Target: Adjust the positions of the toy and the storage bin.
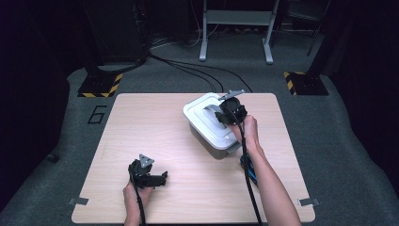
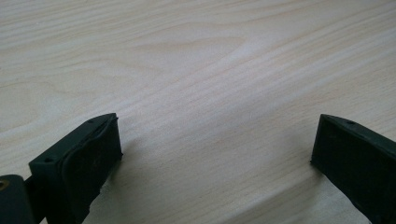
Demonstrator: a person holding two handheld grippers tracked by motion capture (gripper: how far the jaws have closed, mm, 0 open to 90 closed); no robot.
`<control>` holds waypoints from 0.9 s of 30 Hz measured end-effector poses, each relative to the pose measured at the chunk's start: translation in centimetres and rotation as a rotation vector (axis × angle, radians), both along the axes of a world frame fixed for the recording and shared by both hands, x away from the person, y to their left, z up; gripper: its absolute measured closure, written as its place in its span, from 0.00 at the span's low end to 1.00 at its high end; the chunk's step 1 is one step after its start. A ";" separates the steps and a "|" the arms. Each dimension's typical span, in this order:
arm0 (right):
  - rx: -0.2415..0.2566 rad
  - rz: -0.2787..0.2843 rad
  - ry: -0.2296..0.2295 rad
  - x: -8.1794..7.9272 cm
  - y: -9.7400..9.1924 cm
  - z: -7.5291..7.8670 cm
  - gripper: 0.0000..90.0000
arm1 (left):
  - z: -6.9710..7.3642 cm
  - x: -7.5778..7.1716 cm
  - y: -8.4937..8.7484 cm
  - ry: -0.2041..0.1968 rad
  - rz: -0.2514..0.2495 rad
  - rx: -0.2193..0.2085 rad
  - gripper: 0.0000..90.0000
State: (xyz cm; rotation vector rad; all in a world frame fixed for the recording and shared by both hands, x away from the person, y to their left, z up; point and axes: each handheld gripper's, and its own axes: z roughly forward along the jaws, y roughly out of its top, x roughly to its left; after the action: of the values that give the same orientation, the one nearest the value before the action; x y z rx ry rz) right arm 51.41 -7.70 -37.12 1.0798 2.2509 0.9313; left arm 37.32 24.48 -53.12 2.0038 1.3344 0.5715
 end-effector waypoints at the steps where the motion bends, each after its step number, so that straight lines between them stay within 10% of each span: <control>1: 0.006 -0.001 0.002 0.0 0.0 0.0 0.75 | 0.0 0.0 0.0 0.000 0.000 0.000 0.02; 27: 0.050 -0.140 0.026 -0.5 1.9 -0.1 0.75 | 0.0 0.0 0.0 -0.001 0.000 0.000 0.02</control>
State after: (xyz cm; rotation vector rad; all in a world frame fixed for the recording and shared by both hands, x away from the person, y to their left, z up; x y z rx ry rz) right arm 50.88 -5.85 -37.22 1.2603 2.1516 0.9246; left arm 37.32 24.47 -53.12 2.0031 1.3343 0.5719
